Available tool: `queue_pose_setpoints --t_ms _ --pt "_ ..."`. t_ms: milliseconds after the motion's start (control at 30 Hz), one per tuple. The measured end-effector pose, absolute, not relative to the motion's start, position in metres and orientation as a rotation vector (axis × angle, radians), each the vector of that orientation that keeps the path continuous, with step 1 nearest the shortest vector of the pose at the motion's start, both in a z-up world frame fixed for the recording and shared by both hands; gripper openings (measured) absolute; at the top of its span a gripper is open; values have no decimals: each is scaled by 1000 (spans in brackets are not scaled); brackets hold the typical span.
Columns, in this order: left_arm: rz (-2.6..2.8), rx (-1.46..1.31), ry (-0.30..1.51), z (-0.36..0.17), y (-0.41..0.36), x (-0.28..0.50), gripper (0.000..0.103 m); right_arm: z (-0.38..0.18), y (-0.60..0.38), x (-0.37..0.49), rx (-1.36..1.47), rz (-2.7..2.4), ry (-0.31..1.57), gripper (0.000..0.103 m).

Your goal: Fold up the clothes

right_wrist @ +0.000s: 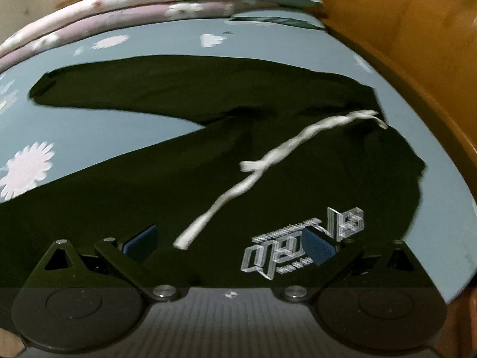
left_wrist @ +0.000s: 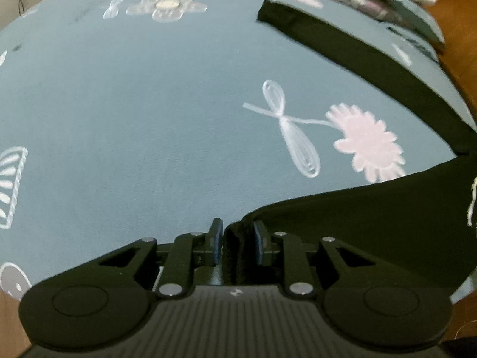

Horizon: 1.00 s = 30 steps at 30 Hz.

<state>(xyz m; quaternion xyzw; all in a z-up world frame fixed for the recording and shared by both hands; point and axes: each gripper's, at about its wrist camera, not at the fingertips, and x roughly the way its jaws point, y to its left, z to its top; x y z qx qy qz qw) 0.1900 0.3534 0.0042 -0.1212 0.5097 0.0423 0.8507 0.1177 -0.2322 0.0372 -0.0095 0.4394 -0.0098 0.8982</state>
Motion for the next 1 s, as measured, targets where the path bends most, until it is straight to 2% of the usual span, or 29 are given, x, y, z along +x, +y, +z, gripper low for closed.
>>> queue_pose_setpoints --t_ms 233,300,367,500,700,800,1000 --pt "59 -258 991 36 346 178 28 13 -187 158 -33 202 868 103" --pt "6 -282 979 36 338 179 34 2 -176 172 -49 235 865 103" --pt "-43 -304 984 30 329 179 37 -11 -171 187 -77 244 875 103" --pt "-83 -337 1037 6 310 183 37 -33 -170 215 -61 227 889 103" --pt "-38 -350 1149 -32 295 183 36 -19 -170 232 -45 250 863 103" --pt "-11 -378 1151 -35 299 177 37 -3 -184 223 -52 239 784 103" --pt "39 -383 1149 -36 299 181 39 -26 -214 256 30 143 862 103"
